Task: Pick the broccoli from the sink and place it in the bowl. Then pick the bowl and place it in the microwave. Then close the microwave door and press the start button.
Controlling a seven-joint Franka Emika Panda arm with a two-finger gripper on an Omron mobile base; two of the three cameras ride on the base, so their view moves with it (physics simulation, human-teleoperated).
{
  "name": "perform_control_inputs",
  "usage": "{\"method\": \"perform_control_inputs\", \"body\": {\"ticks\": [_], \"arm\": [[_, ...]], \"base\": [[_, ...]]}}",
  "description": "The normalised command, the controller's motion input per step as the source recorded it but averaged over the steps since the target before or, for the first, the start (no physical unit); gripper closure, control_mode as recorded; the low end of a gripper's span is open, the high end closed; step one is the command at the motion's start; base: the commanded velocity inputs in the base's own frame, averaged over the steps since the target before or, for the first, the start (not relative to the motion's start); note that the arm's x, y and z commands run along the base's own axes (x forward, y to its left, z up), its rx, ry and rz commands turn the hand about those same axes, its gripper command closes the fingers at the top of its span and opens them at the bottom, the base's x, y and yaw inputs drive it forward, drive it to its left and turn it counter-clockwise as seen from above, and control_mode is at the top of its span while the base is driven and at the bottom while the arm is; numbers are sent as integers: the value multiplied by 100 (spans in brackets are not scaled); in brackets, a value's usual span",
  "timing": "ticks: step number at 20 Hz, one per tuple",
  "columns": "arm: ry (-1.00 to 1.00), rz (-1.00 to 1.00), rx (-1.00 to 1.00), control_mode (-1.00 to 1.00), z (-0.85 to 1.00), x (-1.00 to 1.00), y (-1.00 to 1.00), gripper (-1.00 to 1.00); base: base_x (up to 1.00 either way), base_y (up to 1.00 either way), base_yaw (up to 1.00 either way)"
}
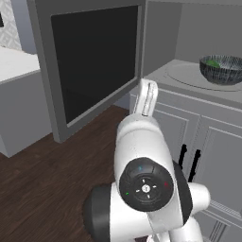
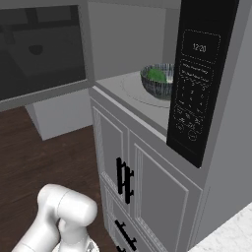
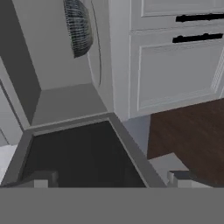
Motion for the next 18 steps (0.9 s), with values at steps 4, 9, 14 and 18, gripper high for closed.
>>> {"method": "perform_control_inputs", "body": {"ticks": [4, 9, 14, 18], "arm": [[-7, -2, -7, -100, -23, 0, 73, -100], [-7, -1, -2, -100, -38, 0, 66, -100], [-4, -1, 0, -100, -42, 11, 61, -100], [-1, 0, 0, -100, -26, 21, 66, -100]], "base": [[0, 0, 0], [0, 0, 0], [0, 0, 0], [0, 0, 0]]}}
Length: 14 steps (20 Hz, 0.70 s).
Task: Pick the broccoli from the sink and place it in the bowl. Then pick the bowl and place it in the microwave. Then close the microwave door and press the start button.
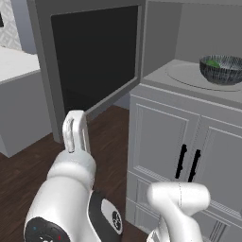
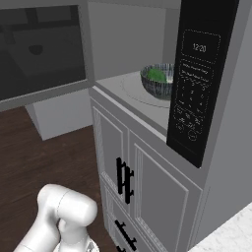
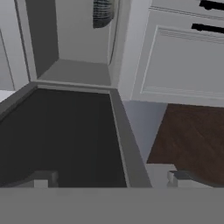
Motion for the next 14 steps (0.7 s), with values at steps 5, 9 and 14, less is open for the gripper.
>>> {"method": "perform_control_inputs", "body": {"ticks": [5, 9, 14], "arm": [[0, 0, 0, -100, -25, 26, 67, -100], [0, 0, 0, -100, -25, 27, 68, -100], [0, 0, 2, -100, -15, 24, 59, -100]], "base": [[0, 0, 0], [0, 0, 0], [0, 0, 0]]}}
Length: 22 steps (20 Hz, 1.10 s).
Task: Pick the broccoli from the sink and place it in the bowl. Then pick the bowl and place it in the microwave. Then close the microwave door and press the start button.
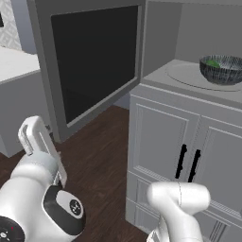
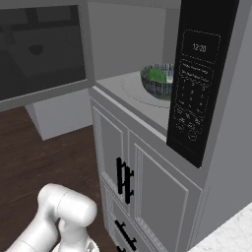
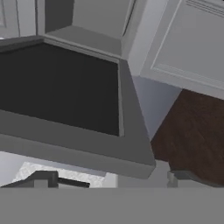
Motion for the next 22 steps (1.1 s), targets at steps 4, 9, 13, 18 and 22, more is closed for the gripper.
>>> {"method": "perform_control_inputs", "body": {"ticks": [4, 9, 13, 18, 22], "arm": [[0, 0, 10, -100, -9, 36, 31, -100], [0, 3, 9, -100, -20, 48, 19, -100], [0, 4, 4, -100, -33, 51, 25, -100], [0, 3, 6, -100, -36, 48, 25, -100], [-8, 0, 0, -100, 3, 1, -1, -100]], "base": [[0, 0, 0], [0, 0, 0], [0, 0, 0], [0, 0, 0], [0, 0, 0]]}}
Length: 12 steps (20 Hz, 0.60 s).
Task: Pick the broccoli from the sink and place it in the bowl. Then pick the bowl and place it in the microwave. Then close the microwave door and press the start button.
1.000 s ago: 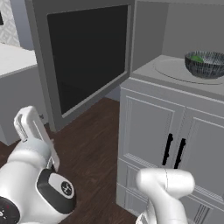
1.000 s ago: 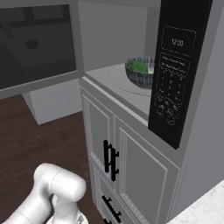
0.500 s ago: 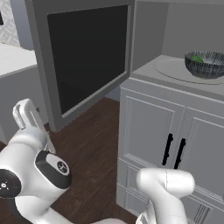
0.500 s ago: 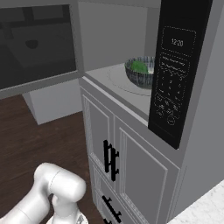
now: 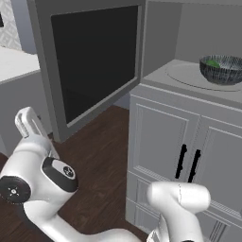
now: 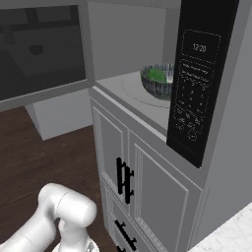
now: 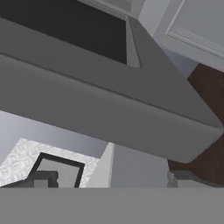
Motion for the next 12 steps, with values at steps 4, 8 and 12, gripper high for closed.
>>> {"method": "perform_control_inputs", "body": {"ticks": [4, 8, 12], "arm": [[0, -3, 2, -100, 0, 22, -14, -100], [-1, 0, 4, -100, 0, 20, -22, -100], [-8, -2, 5, -100, 2, -14, -30, -100]], "base": [[0, 0, 0], [0, 0, 0], [0, 0, 0]]}}
